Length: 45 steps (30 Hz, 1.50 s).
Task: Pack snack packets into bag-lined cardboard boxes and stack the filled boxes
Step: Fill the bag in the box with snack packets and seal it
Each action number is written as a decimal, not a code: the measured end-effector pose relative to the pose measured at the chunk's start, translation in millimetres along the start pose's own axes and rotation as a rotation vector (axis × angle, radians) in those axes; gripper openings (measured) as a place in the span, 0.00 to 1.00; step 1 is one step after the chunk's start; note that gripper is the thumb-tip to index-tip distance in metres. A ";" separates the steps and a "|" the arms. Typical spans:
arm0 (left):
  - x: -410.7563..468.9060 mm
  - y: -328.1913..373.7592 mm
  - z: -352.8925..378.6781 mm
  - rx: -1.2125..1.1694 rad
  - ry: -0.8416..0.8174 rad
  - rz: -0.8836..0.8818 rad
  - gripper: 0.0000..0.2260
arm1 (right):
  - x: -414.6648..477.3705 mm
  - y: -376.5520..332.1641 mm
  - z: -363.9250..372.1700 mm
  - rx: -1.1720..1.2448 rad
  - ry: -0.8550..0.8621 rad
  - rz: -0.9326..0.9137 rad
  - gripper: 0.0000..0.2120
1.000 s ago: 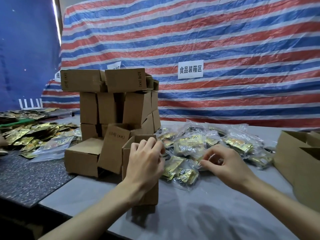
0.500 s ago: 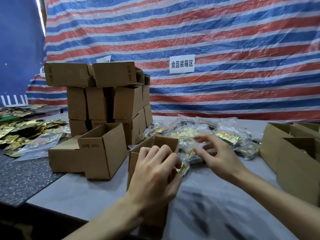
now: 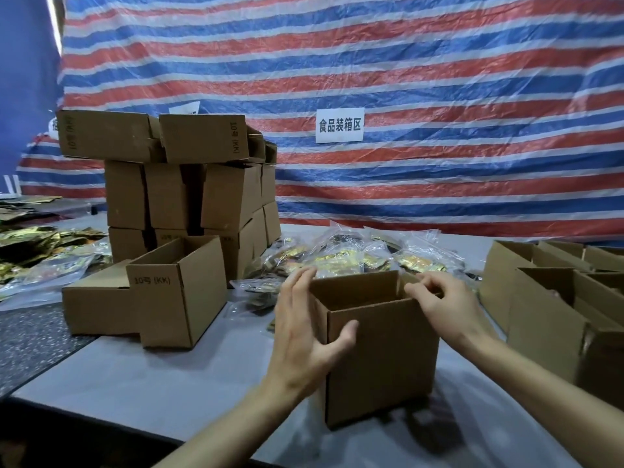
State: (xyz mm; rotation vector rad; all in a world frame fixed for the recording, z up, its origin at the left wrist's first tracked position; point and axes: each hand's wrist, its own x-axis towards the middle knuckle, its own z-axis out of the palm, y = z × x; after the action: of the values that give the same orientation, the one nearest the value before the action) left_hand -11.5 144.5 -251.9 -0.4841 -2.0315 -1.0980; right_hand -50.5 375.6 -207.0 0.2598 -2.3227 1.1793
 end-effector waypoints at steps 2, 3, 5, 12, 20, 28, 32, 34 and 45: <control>-4.0 -12.9 12.8 -0.144 -0.104 -0.163 0.41 | 1.1 9.8 -2.9 0.070 0.031 0.037 0.10; -6.9 -19.2 19.3 -0.229 -0.165 -0.232 0.42 | 0.9 14.6 -4.2 0.131 0.050 0.059 0.11; -12.7 -31.0 30.8 -0.336 -0.234 -0.336 0.42 | -1.6 24.7 -7.0 0.260 0.073 0.099 0.25; -13.0 -43.1 52.4 -0.499 -0.277 -0.396 0.43 | -24.7 76.1 -8.9 0.697 -0.093 0.219 0.34; -13.3 -48.0 63.6 -0.520 -0.297 -0.429 0.45 | -34.5 109.0 -1.8 0.742 -0.191 0.285 0.31; 13.5 -61.1 75.1 -0.219 -0.042 -0.370 0.02 | -30.4 124.4 -18.6 0.784 -0.157 0.234 0.35; 34.8 -83.3 94.8 0.425 -0.342 -0.157 0.13 | -30.6 126.9 -18.0 0.800 -0.104 0.244 0.38; 30.4 -90.2 104.1 0.585 -0.425 -0.157 0.18 | -31.4 125.5 -17.7 0.789 -0.077 0.237 0.38; 22.9 -83.2 82.8 0.361 0.125 -0.102 0.03 | -36.0 122.4 -17.4 0.758 -0.073 0.227 0.34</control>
State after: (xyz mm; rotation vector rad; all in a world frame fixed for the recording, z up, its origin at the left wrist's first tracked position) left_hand -115.3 166.2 -307.2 -0.1259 -2.0992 -0.7718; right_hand -61.4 461.1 -302.7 0.3049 -1.8923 2.1643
